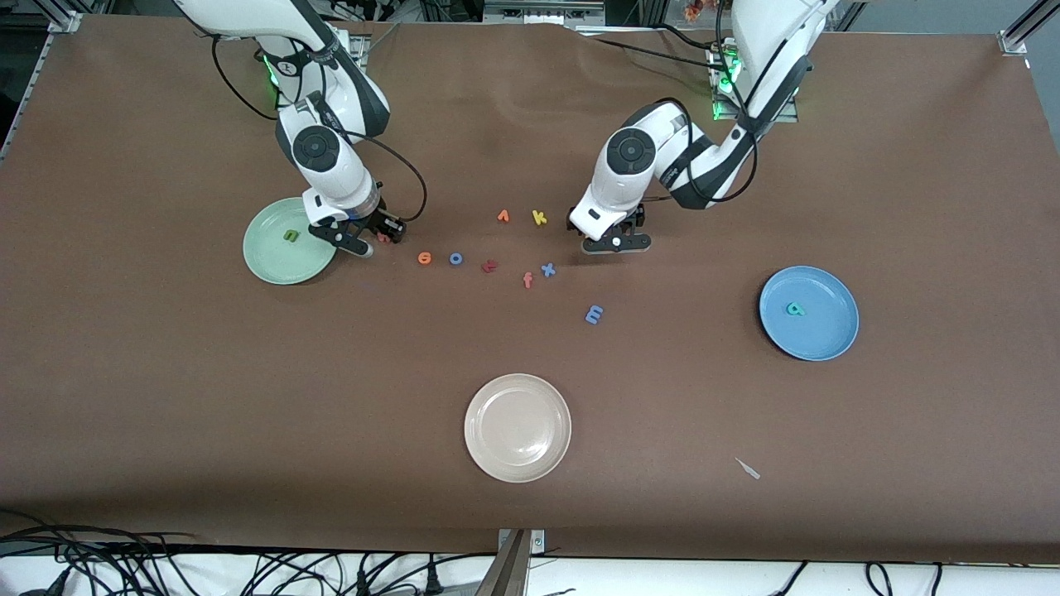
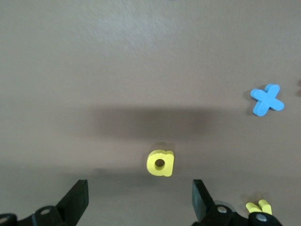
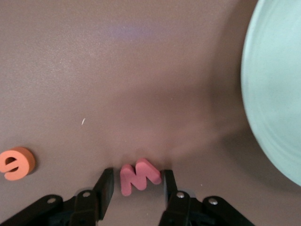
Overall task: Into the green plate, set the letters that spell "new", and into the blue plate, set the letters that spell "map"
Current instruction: 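Place the m on the green plate while the left gripper lifts the a, then release the yellow a onto the blue plate with the left gripper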
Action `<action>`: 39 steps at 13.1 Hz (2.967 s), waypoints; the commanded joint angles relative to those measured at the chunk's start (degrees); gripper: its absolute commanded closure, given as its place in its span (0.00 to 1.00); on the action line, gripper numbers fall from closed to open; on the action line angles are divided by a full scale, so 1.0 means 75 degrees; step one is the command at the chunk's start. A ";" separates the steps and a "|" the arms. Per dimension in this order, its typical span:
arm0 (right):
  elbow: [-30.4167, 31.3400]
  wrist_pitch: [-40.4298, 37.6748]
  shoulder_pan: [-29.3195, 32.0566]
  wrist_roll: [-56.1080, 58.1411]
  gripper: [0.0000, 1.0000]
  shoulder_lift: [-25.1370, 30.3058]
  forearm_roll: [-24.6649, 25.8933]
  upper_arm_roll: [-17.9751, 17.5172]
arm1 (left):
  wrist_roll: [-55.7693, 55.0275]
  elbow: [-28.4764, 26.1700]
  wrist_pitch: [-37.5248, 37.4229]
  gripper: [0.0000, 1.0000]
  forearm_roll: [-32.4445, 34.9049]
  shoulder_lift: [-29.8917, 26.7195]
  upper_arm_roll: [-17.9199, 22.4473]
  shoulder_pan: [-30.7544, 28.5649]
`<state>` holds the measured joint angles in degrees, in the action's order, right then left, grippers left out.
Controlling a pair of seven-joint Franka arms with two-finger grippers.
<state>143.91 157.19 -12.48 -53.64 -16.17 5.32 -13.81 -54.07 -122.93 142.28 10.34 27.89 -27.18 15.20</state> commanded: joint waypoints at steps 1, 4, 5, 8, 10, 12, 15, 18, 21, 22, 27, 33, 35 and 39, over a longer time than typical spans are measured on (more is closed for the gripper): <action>-0.0062 0.0077 -0.0047 -0.0066 0.63 -0.0106 0.0088 0.0002 | -0.0337 0.0336 0.0002 0.08 0.0438 0.0347 0.0061 0.0083; -0.0074 0.0042 -0.0047 0.0050 0.79 -0.0025 0.0088 0.0002 | -0.0337 0.0488 0.0014 0.20 0.0438 0.0534 0.0061 0.0106; -0.0074 0.0007 -0.0047 0.0260 0.79 0.0115 0.0076 0.0002 | -0.0337 0.0488 0.0014 0.23 0.0438 0.0546 0.0061 0.0118; -0.0214 -0.1220 -0.0035 0.0996 0.79 0.0865 0.0076 0.0200 | -0.0337 0.0500 0.0014 0.29 0.0450 0.0581 0.0061 0.0118; -0.0203 -0.1760 -0.0024 0.2085 0.79 0.1321 0.0041 0.0761 | -0.0337 0.0500 0.0014 0.39 0.0450 0.0617 0.0061 0.0118; -0.0168 -0.2697 -0.0024 0.3489 0.79 0.1872 0.0029 0.1358 | -0.0326 0.0535 0.0014 0.55 0.0450 0.0628 0.0061 0.0106; 0.0194 -0.2655 -0.0024 0.5146 0.79 0.1980 -0.0029 0.2356 | -0.0302 0.0687 0.0014 0.72 0.0450 0.0746 0.0073 0.0106; 0.0826 -0.1568 -0.0024 0.5266 0.79 0.1781 -0.0029 0.2486 | -0.0232 0.0699 -0.0080 0.88 0.0473 0.0746 0.0073 0.0083; 0.0945 -0.1318 -0.0024 0.5254 0.14 0.1535 -0.0041 0.2544 | 0.0058 0.1177 -0.1081 0.92 0.0637 0.0629 0.0062 -0.0127; 0.0922 -0.1341 -0.0024 0.5173 0.00 0.1523 -0.0041 0.2568 | 0.0467 0.1621 -0.2028 0.92 0.0591 0.0629 0.0050 -0.0244; 0.0525 -0.1517 -0.0047 0.4531 0.00 0.1640 -0.0053 0.2138 | 0.3090 0.2316 -0.4192 0.91 0.0439 0.0290 -0.0009 -0.1508; -0.1324 -0.1646 -0.0082 0.0724 0.00 0.0272 -0.0064 0.0472 | 0.6875 0.2316 -0.4545 0.90 0.0683 0.0195 0.0073 -0.3629; -0.1830 -0.1635 -0.0082 -0.0295 0.01 -0.0221 -0.0064 0.0260 | 0.7966 0.2328 -0.4522 0.89 0.1186 0.0230 0.0062 -0.4355; -0.2393 -0.1412 -0.0105 -0.1635 0.18 -0.0983 -0.0053 -0.0127 | 0.9304 0.2515 -0.4241 0.67 0.1900 0.0790 0.0085 -0.4898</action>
<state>129.33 146.10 -13.45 -62.31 -20.06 5.16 -13.76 12.06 -105.10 109.47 20.61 31.03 -25.89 -21.28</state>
